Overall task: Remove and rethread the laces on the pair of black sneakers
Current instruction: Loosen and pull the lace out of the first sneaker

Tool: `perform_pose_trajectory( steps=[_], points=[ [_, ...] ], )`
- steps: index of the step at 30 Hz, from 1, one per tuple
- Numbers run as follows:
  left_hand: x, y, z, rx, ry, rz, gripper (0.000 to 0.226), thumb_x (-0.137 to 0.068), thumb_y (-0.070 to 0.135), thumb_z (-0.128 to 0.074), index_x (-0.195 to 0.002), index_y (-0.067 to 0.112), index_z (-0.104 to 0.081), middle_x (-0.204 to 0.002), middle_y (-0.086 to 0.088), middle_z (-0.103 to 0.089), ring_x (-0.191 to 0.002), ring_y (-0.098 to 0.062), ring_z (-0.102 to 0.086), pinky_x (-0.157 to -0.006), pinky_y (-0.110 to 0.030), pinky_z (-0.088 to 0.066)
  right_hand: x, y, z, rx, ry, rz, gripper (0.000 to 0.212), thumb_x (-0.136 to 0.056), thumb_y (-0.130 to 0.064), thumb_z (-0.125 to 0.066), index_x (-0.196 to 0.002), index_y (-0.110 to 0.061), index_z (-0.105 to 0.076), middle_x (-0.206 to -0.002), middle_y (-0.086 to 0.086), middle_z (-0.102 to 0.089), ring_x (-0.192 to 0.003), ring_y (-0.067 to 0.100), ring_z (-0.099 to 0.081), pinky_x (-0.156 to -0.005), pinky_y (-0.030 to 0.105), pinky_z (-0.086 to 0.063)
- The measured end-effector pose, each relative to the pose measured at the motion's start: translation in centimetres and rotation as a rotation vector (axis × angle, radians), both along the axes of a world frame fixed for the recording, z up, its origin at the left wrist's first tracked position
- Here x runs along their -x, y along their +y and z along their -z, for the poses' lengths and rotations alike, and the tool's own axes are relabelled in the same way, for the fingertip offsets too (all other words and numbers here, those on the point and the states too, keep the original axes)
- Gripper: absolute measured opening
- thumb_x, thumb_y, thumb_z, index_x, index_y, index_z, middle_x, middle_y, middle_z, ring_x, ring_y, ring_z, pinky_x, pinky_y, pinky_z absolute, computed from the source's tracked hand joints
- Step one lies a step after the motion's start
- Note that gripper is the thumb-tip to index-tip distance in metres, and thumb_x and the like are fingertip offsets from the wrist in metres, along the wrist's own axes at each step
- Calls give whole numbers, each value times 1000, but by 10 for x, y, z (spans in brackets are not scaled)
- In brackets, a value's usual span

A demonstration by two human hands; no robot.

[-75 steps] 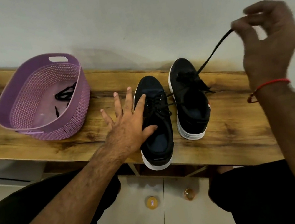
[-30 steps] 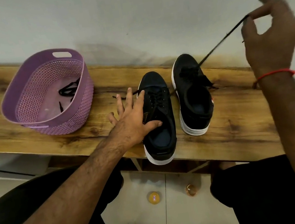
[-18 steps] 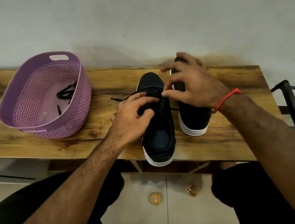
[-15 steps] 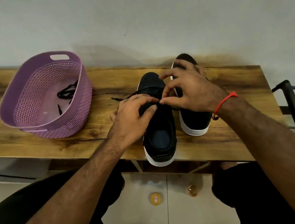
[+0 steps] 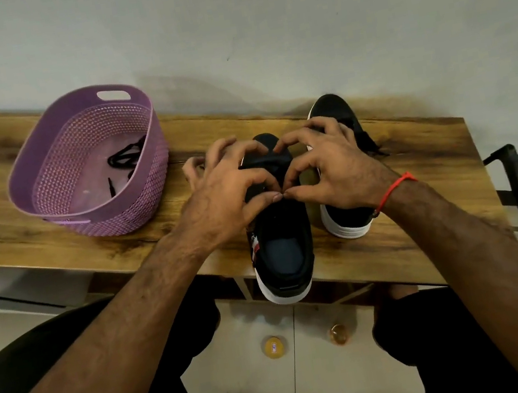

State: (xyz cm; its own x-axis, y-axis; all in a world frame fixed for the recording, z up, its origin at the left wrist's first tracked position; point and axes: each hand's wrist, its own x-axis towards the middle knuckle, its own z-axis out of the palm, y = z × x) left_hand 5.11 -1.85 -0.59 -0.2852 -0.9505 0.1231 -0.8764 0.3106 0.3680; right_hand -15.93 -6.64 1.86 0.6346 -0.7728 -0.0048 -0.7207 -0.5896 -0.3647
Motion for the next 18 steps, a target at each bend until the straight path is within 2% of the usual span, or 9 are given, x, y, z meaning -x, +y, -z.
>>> perform_pose_trajectory(
  steps=[3,6,9,12,15,17,18],
  points=[
    [2,0,-2,63,-52,27,21,-82,55,-65,-96,42,-73,-162,5,-27,-154,-31,-1,-106,-75,-17,0,0,0,-12,-17,19,6,-78,-42,-75,-80,-37,-72,-137,-20,-44,-140,22,-15,-116,52,-7],
    [0,0,-2,-15,102,-43,17,-84,53,-69,-95,42,-75,-165,8,-20,-155,-27,9,-108,-79,-10,-1,-1,2,-27,-52,34,6,-76,-39,-77,-76,-35,-72,-126,-24,-46,-136,18,-17,-113,48,-9],
    [6,0,5,-153,263,-190,6,-85,44,-75,-85,46,-69,-161,15,-25,-153,-22,0,-111,-72,-13,-1,-1,4,-30,-74,51,6,-76,-36,-76,-77,-33,-71,-121,-22,-48,-133,18,-21,-112,46,-11],
    [16,-1,12,-233,406,-282,22,-88,39,-72,-74,51,-60,-151,17,-36,-146,-23,-20,-114,-62,-20,-1,-1,6,-24,-71,73,6,-81,-37,-72,-82,-34,-67,-121,-17,-51,-131,19,-24,-114,47,-12],
    [12,-3,13,-235,388,-220,16,-84,52,-68,-77,63,-58,-150,19,-38,-145,-23,-24,-115,-58,-20,-1,-1,6,-24,-30,57,11,-84,-46,-70,-90,-37,-69,-132,-16,-48,-138,21,-18,-118,51,-7],
    [7,-2,11,-237,332,-176,11,-77,64,-67,-80,70,-58,-150,21,-38,-145,-23,-23,-114,-62,-22,-1,-1,5,-21,28,24,19,-83,-55,-68,-92,-38,-70,-139,-17,-44,-143,20,-13,-118,51,-3],
    [6,-3,10,-251,315,-182,13,-78,63,-70,-79,69,-59,-150,22,-38,-144,-23,-22,-113,-63,-23,-2,-2,5,-17,38,10,20,-83,-56,-67,-92,-39,-71,-141,-18,-43,-144,21,-12,-118,52,-2]
  ],
)
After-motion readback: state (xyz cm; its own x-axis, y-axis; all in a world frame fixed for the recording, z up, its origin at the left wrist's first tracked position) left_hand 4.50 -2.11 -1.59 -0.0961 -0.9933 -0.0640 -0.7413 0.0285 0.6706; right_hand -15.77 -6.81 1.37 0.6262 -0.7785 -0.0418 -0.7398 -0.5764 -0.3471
